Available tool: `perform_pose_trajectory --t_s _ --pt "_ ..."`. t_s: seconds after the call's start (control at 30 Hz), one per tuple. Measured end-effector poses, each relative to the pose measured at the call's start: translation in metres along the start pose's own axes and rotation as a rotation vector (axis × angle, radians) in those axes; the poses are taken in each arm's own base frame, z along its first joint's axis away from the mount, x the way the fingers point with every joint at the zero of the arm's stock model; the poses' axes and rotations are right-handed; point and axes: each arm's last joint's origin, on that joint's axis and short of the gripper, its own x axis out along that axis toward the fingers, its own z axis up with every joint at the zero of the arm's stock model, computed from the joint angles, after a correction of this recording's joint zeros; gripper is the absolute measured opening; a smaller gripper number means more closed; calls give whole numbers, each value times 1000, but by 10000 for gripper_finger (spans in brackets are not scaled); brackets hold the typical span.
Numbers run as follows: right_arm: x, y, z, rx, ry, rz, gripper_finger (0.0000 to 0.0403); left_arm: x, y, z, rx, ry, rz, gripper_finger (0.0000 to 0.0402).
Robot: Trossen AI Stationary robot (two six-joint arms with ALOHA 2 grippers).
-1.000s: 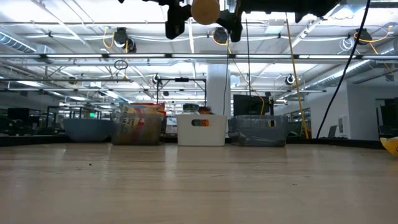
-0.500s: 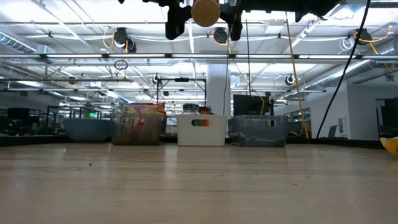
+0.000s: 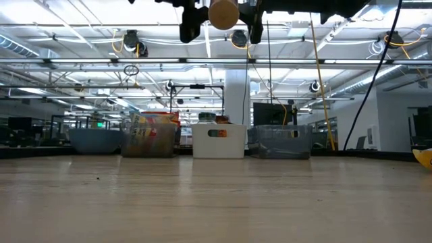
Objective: Pick & Place Food Item
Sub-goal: Put the black seasoning bottle into the white bin
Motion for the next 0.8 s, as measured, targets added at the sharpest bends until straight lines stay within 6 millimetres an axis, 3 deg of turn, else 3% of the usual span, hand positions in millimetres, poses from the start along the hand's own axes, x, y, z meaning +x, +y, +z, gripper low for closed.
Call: perform_pose_trajectory --t_s 0.5,0.8 --pt "0 0 1 -32 -5 5 200 -10 14 14 -141 39 -132 334" --pt "-6 -1 10 -42 -20 -9 200 -19 26 19 -184 108 -208 327"
